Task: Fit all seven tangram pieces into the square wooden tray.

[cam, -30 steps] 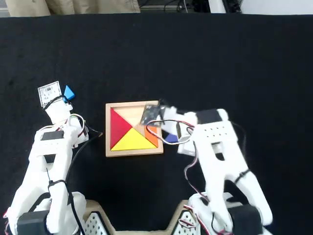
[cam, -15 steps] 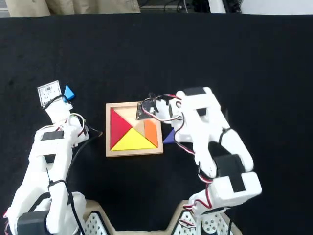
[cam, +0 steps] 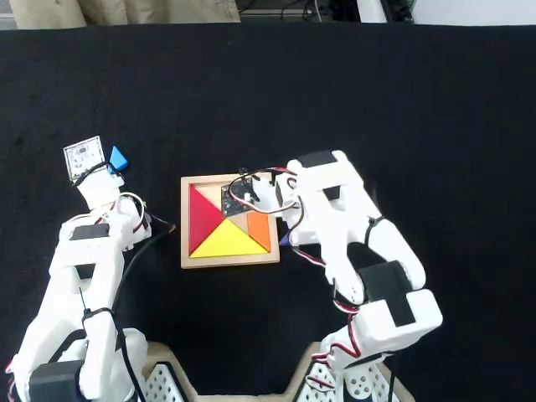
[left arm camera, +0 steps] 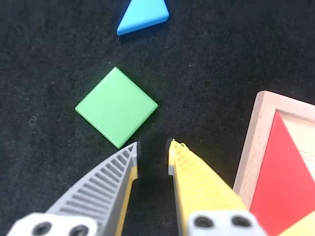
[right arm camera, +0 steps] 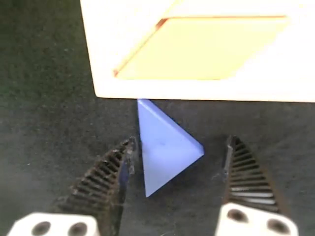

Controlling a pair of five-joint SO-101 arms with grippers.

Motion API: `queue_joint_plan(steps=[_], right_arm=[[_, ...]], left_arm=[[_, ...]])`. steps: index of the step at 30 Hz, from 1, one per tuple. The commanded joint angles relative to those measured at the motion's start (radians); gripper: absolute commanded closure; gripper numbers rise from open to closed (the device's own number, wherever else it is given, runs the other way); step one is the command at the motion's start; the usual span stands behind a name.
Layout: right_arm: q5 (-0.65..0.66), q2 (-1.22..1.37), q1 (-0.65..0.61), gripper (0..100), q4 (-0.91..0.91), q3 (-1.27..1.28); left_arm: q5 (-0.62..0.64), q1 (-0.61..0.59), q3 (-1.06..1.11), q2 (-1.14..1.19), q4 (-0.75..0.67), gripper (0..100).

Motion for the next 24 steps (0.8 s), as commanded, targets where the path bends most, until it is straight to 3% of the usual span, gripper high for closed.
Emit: queue_joint_plan(steps=[1, 24], right_arm=[[0.011, -0.001, 0.000, 71.3, -0.012, -0.002], [0.028, -0.004, 0.086, 71.3, -0.150, 0.102]], left_arm=[[0.002, -0.007, -0.005, -0.021, -0.017, 89], [0.002, -0.007, -0.004, -0.021, -0.015, 89]])
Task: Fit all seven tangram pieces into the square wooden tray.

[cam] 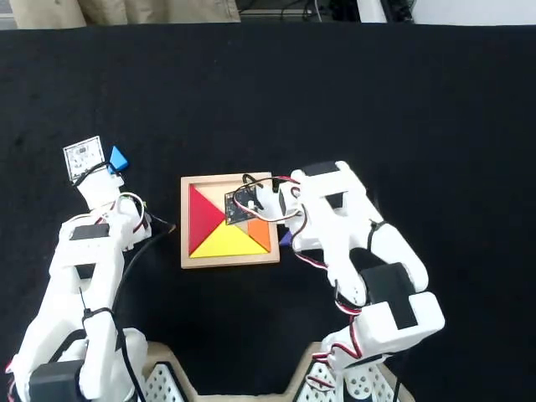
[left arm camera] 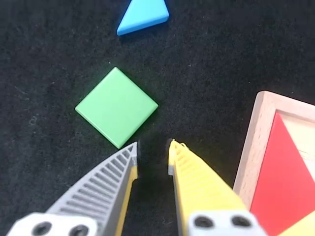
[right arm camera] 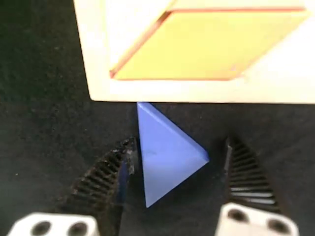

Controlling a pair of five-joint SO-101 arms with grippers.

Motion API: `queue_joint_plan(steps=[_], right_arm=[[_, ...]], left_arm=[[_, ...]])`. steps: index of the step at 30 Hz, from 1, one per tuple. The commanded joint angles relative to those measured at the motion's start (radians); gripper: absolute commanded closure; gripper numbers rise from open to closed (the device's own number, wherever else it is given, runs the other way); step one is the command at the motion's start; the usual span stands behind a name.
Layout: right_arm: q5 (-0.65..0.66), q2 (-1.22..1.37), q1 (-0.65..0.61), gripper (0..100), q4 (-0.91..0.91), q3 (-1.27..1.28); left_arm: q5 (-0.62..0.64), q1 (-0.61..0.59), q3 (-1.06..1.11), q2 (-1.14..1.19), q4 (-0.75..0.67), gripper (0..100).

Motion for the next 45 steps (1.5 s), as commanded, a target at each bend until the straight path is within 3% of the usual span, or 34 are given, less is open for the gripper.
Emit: queue_joint_plan(steps=[1, 13, 19, 25, 29, 31, 33, 36, 39, 45], right_arm=[[0.009, -0.001, 0.077, 71.3, -0.038, 0.004], [0.008, 0.001, 0.055, 71.9, -0.032, 0.008], [0.005, 0.001, 0.054, 86.7, -0.032, 0.010], [-0.028, -0.010, 0.057, 89.6, -0.026, 0.002], [-0.037, -0.104, 0.052, 89.6, 0.141, -0.097], [-0.118, -0.174, 0.014, 89.6, 0.233, -0.170], [-0.279, -0.232, -0.038, 89.6, 0.250, -0.222], [-0.577, -0.286, -0.118, 89.6, 0.184, -0.251], [-0.789, -0.278, -0.170, 89.6, 0.081, -0.249], [-0.933, -0.087, -0.181, 89.6, -0.124, -0.263]], left_arm=[[0.002, -0.007, -0.004, -0.021, -0.015, 89], [0.002, -0.007, -0.004, -0.021, -0.015, 89], [0.002, -0.007, -0.004, -0.021, -0.015, 89], [0.002, -0.007, -0.004, -0.021, -0.015, 89], [0.002, -0.007, -0.004, -0.021, -0.015, 89], [0.002, -0.007, -0.004, -0.021, -0.015, 89], [0.002, -0.005, -0.004, -0.021, -0.015, 89], [0.002, -0.005, -0.004, -0.021, -0.015, 89], [0.002, -0.005, -0.004, -0.021, -0.014, 89], [0.002, -0.005, -0.004, -0.021, -0.014, 89]])
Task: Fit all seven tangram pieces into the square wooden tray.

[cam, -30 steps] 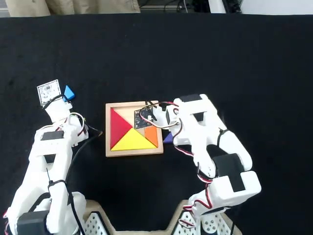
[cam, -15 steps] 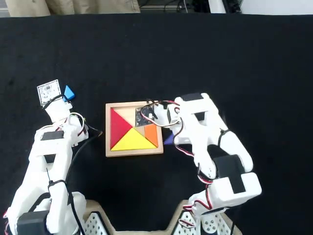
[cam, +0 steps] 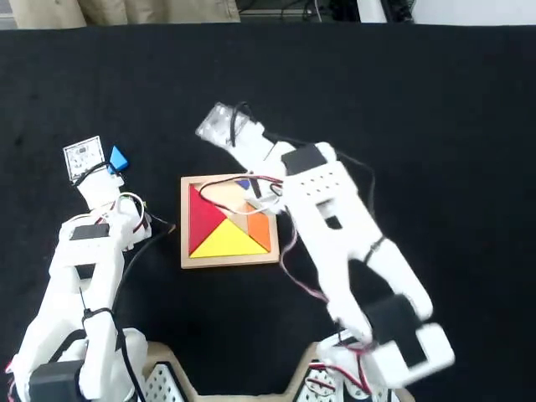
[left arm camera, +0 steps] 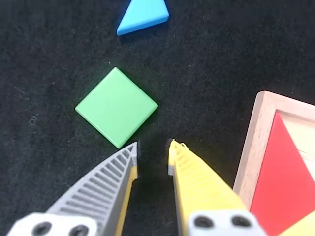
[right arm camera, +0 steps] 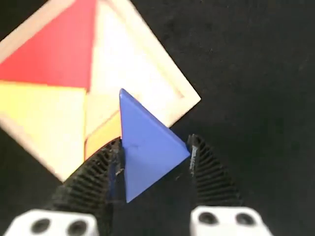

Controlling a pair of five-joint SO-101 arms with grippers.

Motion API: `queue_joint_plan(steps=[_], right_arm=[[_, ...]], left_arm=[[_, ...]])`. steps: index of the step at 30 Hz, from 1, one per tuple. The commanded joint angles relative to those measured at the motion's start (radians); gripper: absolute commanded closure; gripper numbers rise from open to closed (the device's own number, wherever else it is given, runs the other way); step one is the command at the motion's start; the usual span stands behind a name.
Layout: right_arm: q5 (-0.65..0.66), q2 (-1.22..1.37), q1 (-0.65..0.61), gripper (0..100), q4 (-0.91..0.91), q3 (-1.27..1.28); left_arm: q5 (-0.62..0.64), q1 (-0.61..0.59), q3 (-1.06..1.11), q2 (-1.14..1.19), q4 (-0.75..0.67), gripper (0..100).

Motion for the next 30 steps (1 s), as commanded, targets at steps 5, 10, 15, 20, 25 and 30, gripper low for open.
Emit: queue_joint_plan(steps=[5, 10, 15, 20, 25, 30], right_arm=[[-0.077, 0.302, -0.015, 89.6, -0.117, -0.205], [-0.110, 0.415, -0.048, 89.6, -0.035, -0.355], [-0.114, 0.467, -0.046, 89.6, -0.035, -0.400], [-0.110, 0.472, -0.044, 89.6, -0.029, -0.398], [-0.110, 0.473, -0.043, 89.6, -0.028, -0.397], [-0.107, 0.470, -0.020, 89.6, -0.032, -0.364]], left_arm=[[0.002, -0.005, -0.004, -0.021, -0.017, 89], [0.002, -0.005, -0.004, -0.021, -0.017, 89], [0.002, -0.005, -0.004, -0.021, -0.017, 89], [0.002, -0.005, -0.004, -0.021, -0.017, 89], [0.002, -0.005, -0.004, -0.021, -0.017, 89], [0.002, -0.005, -0.004, -0.021, -0.017, 89]])
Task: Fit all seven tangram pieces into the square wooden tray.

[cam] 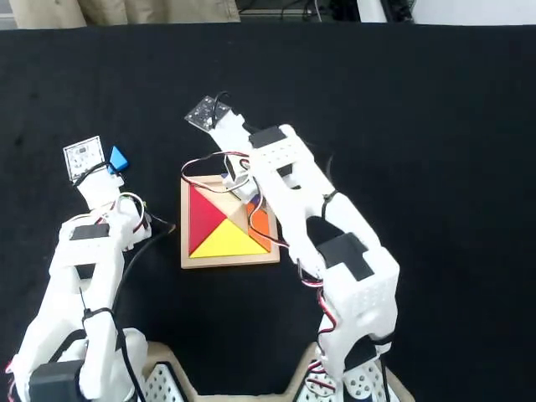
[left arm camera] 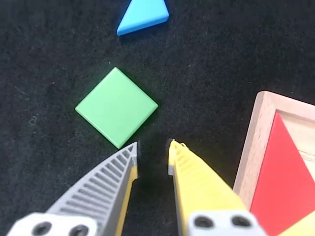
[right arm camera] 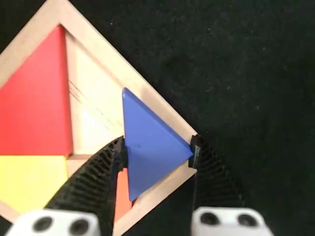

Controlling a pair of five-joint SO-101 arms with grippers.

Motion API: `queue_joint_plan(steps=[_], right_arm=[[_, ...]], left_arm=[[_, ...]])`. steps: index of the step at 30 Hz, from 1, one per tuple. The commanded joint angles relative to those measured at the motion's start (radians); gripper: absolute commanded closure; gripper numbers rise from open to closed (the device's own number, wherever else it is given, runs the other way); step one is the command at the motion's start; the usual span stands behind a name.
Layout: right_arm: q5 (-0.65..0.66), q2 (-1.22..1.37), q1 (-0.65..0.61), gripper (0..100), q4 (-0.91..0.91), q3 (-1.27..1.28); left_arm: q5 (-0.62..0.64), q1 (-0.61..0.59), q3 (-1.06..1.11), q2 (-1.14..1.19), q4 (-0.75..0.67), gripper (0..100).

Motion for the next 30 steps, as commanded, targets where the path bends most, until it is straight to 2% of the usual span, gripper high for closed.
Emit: queue_joint_plan(steps=[1, 11, 18, 27, 30], right_arm=[[0.014, -0.013, 0.018, 89.6, 0.005, -0.010], [0.031, -0.015, 0.005, 88.8, 0.014, 0.015], [0.035, -0.016, 0.009, 74.6, 0.057, 0.015], [0.038, -0.051, 0.009, 78.6, 0.084, -0.015], [0.032, -0.117, 0.009, 83.0, 0.095, -0.033]], left_arm=[[0.002, -0.005, -0.004, -0.021, -0.017, 89], [0.002, -0.005, -0.004, -0.021, -0.017, 89], [0.002, -0.005, -0.004, -0.021, -0.017, 89], [0.002, -0.005, -0.004, -0.021, -0.017, 89], [0.002, -0.005, -0.004, -0.021, -0.017, 89]])
